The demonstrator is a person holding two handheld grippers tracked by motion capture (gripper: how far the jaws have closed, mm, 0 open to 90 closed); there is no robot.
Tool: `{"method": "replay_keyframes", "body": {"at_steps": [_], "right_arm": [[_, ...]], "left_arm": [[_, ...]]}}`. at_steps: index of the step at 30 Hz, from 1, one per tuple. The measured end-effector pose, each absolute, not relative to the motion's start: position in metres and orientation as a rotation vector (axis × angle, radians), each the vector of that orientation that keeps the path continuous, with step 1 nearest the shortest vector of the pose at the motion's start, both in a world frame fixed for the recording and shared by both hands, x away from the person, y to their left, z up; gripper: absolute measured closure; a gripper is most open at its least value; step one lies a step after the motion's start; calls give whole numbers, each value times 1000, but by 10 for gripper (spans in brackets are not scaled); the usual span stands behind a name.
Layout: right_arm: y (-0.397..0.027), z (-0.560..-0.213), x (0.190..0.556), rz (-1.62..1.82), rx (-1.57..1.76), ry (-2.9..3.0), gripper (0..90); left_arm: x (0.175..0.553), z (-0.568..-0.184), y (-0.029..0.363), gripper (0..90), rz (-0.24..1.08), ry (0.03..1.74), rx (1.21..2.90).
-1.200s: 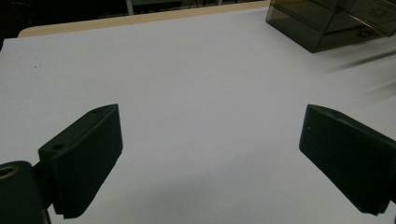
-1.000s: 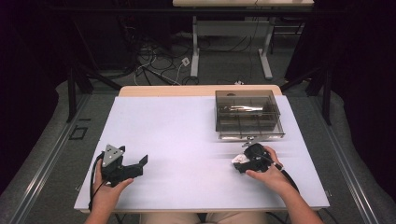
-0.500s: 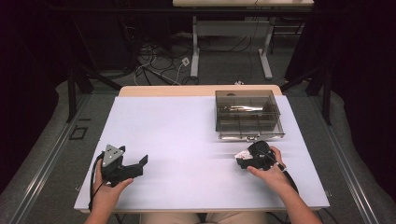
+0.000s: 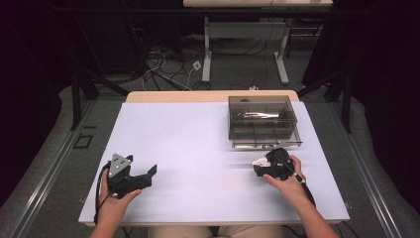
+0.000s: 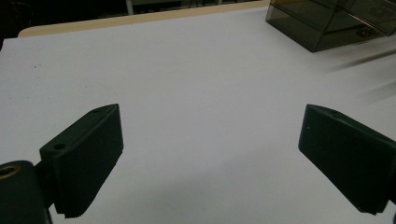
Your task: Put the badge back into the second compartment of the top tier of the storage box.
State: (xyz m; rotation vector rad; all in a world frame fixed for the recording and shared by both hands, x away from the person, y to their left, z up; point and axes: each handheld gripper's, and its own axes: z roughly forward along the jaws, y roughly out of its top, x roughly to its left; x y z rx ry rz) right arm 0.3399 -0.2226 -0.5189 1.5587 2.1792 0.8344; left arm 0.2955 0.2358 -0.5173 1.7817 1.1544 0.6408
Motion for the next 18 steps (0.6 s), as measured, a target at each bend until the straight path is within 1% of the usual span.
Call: {"method": "replay_keyframes", "body": {"at_steps": [18], "right_arm": [[-234, -503, 335, 886, 1650, 2066, 330]], "left_arm": [[296, -518, 235, 66, 632, 1158, 1775]]}}
